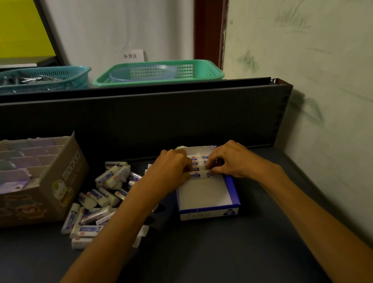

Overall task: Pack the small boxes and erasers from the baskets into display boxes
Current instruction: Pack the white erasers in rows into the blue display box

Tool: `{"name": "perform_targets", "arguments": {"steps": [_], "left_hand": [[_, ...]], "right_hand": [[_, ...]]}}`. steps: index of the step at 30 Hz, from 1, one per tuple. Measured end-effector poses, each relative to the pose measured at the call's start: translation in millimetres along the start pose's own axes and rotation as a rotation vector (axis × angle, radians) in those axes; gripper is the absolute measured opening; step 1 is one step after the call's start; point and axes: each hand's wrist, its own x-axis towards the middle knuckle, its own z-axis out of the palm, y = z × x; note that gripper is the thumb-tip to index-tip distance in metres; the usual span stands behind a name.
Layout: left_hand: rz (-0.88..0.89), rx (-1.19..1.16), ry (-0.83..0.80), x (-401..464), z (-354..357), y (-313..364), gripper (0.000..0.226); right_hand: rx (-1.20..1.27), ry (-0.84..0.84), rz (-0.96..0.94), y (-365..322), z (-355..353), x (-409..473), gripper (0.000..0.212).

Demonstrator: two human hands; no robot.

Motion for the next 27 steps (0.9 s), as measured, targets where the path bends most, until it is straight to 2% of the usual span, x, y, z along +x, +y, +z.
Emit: {"name": "perform_targets", "arguments": {"steps": [13,16,19,23,27], "left_hand": [[-0.036,-0.069,-0.011,-4.5,-4.7,1.2,0.027],[-0.066,-0.139,0.077,-16.2,-14.3,-3.1,0.03],[-0.154,-0.102,0.151,-36.2,-29.5,-13.2,0.038],[-0.259,0.03,0.099,-70.4,-46.6,-36.5,0.052],[-0.34,0.085,0.065,-101.5,-50.7,-62.7,0.055]], "right_hand": [[-0.013,0.008,0.008,-2.7,1.8,-0.1,0.023],[0.033,0.049,0.007,-6.9,-1.0,-1.0,0.024],[0.053,0.154,0.0,-18.9,-3.0,-1.0,0.033],[0.049,0.224,-0.057,-52.5,-1.5,-0.4,0.043],[0.023,0.23,-0.092,-91.1,5.5,6.0,0.048]]}}
